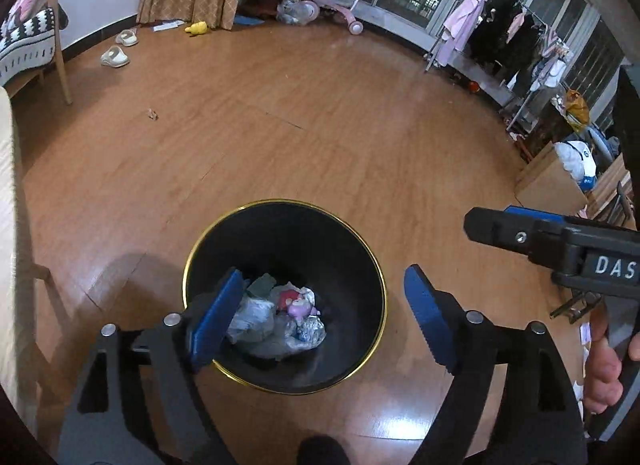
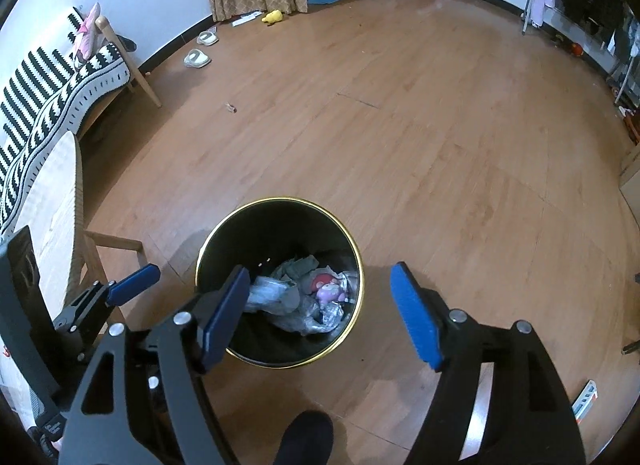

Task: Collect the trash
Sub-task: 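Carry tissue and green car over the bin and open both grippers, then move both tools back over the table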

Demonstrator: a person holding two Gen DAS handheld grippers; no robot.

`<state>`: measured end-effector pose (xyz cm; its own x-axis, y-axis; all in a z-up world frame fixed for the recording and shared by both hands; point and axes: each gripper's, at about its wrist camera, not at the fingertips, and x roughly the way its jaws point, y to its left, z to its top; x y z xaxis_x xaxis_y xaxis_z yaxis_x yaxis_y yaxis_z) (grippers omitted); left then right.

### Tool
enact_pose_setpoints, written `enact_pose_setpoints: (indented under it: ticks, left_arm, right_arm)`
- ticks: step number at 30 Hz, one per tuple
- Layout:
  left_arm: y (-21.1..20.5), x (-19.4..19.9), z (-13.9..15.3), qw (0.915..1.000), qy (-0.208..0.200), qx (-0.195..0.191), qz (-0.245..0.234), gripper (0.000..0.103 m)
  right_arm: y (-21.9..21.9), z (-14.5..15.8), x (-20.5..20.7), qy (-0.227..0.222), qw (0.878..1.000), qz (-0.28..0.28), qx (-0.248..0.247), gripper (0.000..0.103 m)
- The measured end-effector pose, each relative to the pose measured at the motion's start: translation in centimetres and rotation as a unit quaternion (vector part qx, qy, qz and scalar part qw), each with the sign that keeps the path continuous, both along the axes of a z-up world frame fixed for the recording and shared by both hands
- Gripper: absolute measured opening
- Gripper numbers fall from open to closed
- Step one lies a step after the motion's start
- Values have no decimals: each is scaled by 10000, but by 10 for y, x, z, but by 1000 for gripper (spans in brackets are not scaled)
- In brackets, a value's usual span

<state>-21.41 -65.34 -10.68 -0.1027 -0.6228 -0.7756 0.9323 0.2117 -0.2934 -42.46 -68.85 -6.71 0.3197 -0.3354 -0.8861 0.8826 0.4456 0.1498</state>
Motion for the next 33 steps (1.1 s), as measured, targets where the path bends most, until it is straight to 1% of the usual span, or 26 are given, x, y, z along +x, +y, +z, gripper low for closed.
enact_pose_setpoints:
  ticks: [3, 5, 7, 9, 10, 13, 15, 16, 17, 18, 19, 20, 21, 22, 24, 25, 26, 27, 28, 29, 30, 33]
  left_arm:
    - [12, 7, 13, 9999, 0, -86, 82, 81]
    - [24, 13, 27, 9997, -47, -194, 157, 84]
    - [42, 23, 43, 9991, -160, -287, 280, 88]
    - [69, 41, 65, 9975, -305, -441, 463, 90]
    - [78, 48, 72, 9968, -362, -479, 532, 92]
    - [124, 84, 100, 9915, -644, -598, 963, 93]
    - [165, 116, 115, 9847, -813, -596, 1421, 93]
    - [178, 125, 118, 9823, -862, -583, 1556, 93]
    - [205, 145, 124, 9764, -974, -533, 1854, 93]
    - [220, 155, 128, 9726, -1036, -491, 2021, 93]
    - [245, 171, 132, 9661, -1126, -420, 2283, 93]
    - [271, 188, 136, 9585, -1202, -371, 2560, 93]
    - [290, 200, 139, 9523, -1245, -337, 2766, 93]
    - [318, 217, 143, 9430, -1280, -290, 3059, 93]
    - [361, 242, 146, 9281, -1289, -238, 3485, 93]
    - [384, 255, 147, 9193, -1283, -208, 3716, 93]
    - [413, 270, 146, 9072, -1267, -153, 4008, 93]
    - [433, 280, 145, 8987, -1256, -100, 4201, 93]
    - [462, 295, 141, 8862, -1237, 6, 4465, 93]
    - [478, 305, 138, 8786, -1224, 96, 4616, 93]
    - [495, 315, 134, 8705, -1219, 189, 4764, 93]
    - [550, 349, 115, 8450, -1180, 487, 5193, 93]
  right_arm:
    - [7, 6, 10, -54, 9999, 88, -64, 71]
    - [12, 10, 21, -118, 9998, 161, -91, 71]
    - [18, 16, 35, -228, 9994, 234, -143, 71]
    - [25, 24, 54, -336, 9987, 346, -184, 71]
    - [32, 29, 68, -404, 9978, 473, -222, 71]
    - [58, 46, 113, -576, 9938, 838, -453, 71]
    - [81, 55, 149, -723, 9891, 1178, -511, 71]
    - [95, 58, 169, -790, 9864, 1355, -499, 71]
    - [111, 60, 192, -826, 9829, 1577, -473, 71]
    - [124, 62, 208, -828, 9801, 1743, -461, 71]
    - [145, 65, 235, -827, 9746, 2032, -455, 71]
    - [161, 68, 254, -843, 9697, 2247, -459, 71]
    - [178, 71, 273, -870, 9642, 2462, -458, 71]
    - [201, 73, 296, -906, 9563, 2746, -439, 71]
    - [248, 78, 335, -982, 9392, 3264, -422, 71]
    - [267, 79, 349, -1012, 9326, 3441, -411, 71]
    - [284, 80, 362, -1034, 9255, 3623, -385, 71]
    - [302, 80, 376, -1049, 9181, 3805, -352, 71]
    - [327, 79, 393, -1059, 9074, 4054, -320, 71]
    - [342, 78, 402, -1053, 9016, 4185, -306, 71]
    - [363, 75, 416, -1022, 8922, 4389, -285, 71]
    - [403, 75, 448, -1009, 8740, 4747, -244, 71]
